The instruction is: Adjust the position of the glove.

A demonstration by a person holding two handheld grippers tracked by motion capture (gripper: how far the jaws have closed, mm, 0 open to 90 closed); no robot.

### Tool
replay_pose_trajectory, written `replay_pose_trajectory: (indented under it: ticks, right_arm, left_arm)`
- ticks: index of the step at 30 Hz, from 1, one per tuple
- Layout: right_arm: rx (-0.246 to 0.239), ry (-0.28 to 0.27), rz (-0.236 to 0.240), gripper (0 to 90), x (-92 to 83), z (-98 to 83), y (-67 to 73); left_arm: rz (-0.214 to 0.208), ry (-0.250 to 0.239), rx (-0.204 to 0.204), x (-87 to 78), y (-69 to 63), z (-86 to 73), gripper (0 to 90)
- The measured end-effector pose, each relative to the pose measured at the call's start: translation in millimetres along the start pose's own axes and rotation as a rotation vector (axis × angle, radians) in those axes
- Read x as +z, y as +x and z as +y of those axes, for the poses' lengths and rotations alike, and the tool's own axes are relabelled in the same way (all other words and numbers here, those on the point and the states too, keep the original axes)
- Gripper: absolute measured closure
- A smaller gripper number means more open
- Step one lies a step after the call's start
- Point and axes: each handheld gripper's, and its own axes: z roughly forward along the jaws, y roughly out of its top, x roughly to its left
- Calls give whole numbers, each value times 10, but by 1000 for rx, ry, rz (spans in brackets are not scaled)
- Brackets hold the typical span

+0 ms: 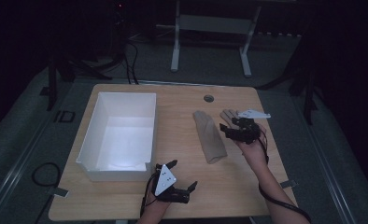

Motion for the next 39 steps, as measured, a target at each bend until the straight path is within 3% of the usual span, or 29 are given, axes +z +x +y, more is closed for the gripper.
replay_pose_trajectory:
  ticks: [14, 18, 29, 33, 35, 37, 39]
  right_arm:
    - [11, 107, 16, 438, 554, -113, 40]
    - [-11, 151, 3, 459, 691, -161, 43]
    - [4, 230, -2, 495, 975, -347, 16]
    - [-56, 210, -19, 507, 979, -386, 53]
    - [-50, 217, -25, 519, 981, -378, 62]
    - [-45, 216, -30, 571, 980, -376, 62]
    - [-41, 214, -32, 688, 975, -375, 68]
  left_arm:
    - [-9, 2, 1, -3, 6, 0, 3]
    - [-9, 2, 0, -2, 6, 0, 3]
    - [-7, 0, 6, -4, 2, -1, 3]
    - [-5, -1, 4, -5, 2, -1, 3]
    - [-4, -1, 3, -5, 3, -2, 3]
    - [-4, -2, 2, -5, 3, -2, 3]
    - [-4, -1, 2, -5, 3, -1, 3]
